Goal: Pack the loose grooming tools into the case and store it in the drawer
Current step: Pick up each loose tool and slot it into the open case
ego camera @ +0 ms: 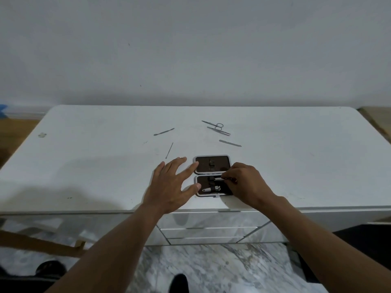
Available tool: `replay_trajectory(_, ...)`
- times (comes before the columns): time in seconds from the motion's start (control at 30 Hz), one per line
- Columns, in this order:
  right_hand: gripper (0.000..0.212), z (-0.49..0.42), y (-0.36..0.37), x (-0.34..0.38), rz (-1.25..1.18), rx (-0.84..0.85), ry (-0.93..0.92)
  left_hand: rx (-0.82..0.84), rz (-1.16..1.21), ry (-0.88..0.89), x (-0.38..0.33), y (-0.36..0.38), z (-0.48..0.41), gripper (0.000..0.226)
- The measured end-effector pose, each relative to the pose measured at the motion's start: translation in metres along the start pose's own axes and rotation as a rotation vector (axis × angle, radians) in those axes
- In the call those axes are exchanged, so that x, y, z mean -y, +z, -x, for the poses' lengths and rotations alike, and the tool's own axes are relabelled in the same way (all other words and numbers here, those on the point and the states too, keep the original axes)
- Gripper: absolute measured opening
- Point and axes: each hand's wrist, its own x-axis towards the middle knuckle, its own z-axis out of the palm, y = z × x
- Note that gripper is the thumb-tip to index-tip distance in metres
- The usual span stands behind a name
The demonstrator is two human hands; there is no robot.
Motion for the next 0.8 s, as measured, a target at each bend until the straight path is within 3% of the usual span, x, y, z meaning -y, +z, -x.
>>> replay_trajectory(0.47, 0.014, -0.005, 0.002, 0.0, 0.011, -0.028, -0.046, -0.003, 0.006, -0.006, 0.0, 0.0, 0.0, 0.065)
replay_trajectory(0.8, 0.022, -0.009, 0.01, 0.011, -0.024, -0.022, -0.093, -0.004, 0.021, -0.008, 0.0, 0.0, 0.0, 0.064)
